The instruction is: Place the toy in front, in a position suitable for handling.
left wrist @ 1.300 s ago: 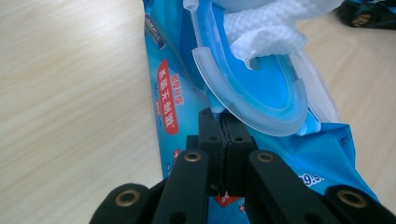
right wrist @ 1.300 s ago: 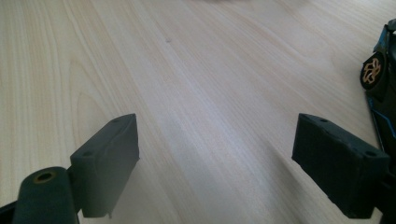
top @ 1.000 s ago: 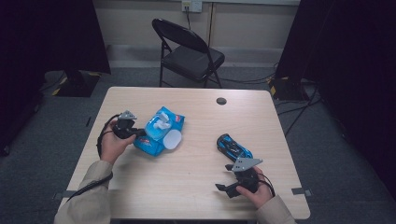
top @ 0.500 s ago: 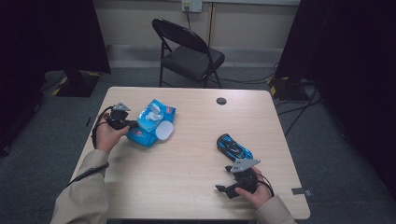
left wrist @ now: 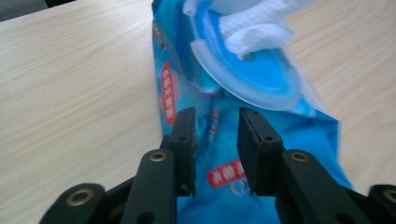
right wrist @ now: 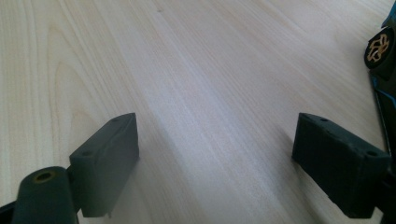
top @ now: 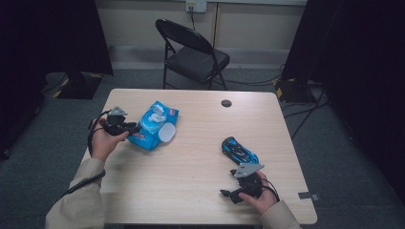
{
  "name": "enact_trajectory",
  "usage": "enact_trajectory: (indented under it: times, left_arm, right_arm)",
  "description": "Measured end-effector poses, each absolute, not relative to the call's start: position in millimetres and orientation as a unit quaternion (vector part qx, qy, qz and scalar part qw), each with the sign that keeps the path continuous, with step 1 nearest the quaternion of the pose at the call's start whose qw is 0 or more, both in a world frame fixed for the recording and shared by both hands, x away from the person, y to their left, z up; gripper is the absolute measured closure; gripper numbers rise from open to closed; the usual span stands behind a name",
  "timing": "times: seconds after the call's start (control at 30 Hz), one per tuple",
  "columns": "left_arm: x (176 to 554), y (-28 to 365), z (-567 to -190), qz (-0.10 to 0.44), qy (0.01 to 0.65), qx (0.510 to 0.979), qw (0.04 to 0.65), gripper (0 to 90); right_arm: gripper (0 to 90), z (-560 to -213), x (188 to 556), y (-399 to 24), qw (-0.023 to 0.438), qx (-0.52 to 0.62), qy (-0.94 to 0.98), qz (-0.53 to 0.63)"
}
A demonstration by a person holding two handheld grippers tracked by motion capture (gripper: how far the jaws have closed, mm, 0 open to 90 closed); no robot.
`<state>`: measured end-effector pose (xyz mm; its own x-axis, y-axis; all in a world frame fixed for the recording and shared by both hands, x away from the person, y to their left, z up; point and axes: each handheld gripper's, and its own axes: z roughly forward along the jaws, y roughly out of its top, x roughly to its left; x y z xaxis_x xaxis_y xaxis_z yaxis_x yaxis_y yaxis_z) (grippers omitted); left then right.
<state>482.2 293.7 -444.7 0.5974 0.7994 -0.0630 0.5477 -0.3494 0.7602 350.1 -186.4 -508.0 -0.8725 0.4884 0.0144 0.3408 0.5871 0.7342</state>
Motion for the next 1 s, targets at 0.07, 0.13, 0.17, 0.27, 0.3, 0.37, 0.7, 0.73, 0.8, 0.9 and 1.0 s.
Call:
enact_trajectory:
  times: [0.07, 0.13, 0.17, 0.27, 0.3, 0.37, 0.7, 0.73, 0.8, 0.9, 1.0]
  left_arm:
    - [473, 294, -442, 0.162, 0.416, 0.805, 0.391, 64.2]
    - [462, 295, -441, 0.160, 0.415, 0.801, 0.401, 61.3]
    - [457, 295, -440, 0.160, 0.411, 0.802, 0.403, 60.9]
    - [442, 292, -435, 0.155, 0.398, 0.801, 0.419, 57.6]
    - [439, 291, -435, 0.153, 0.397, 0.799, 0.424, 55.5]
    - [430, 286, -433, 0.147, 0.388, 0.797, 0.439, 53.2]
    - [400, 249, -453, 0.117, 0.352, 0.812, 0.451, 37.7]
    - [397, 245, -456, 0.117, 0.345, 0.816, 0.449, 36.7]
    - [392, 238, -459, 0.115, 0.341, 0.815, 0.453, 33.4]
    - [386, 229, -466, 0.115, 0.323, 0.831, 0.438, 28.2]
    - [380, 222, -475, 0.097, 0.321, 0.836, 0.435, 26.2]
  right_arm:
    - [13.9, -508, 350, -186, 0.095, 0.234, 0.886, 0.389]
    - [13.9, -508, 350, -186, 0.095, 0.234, 0.886, 0.389]
    - [13.9, -508, 350, -186, 0.095, 0.234, 0.886, 0.389]
    - [13.9, -508, 350, -186, 0.095, 0.234, 0.886, 0.389]
    - [13.9, -508, 350, -186, 0.095, 0.234, 0.886, 0.389]
    - [13.9, -508, 350, -186, 0.095, 0.234, 0.886, 0.389]
    - [13.9, -508, 350, -186, 0.096, 0.234, 0.886, 0.389]
    - [13.8, -508, 350, -186, 0.096, 0.234, 0.886, 0.389]
    - [13.8, -508, 350, -186, 0.096, 0.234, 0.886, 0.389]
    - [13.8, -508, 350, -186, 0.096, 0.234, 0.886, 0.389]
    - [13.8, -508, 350, -186, 0.096, 0.234, 0.886, 0.389]
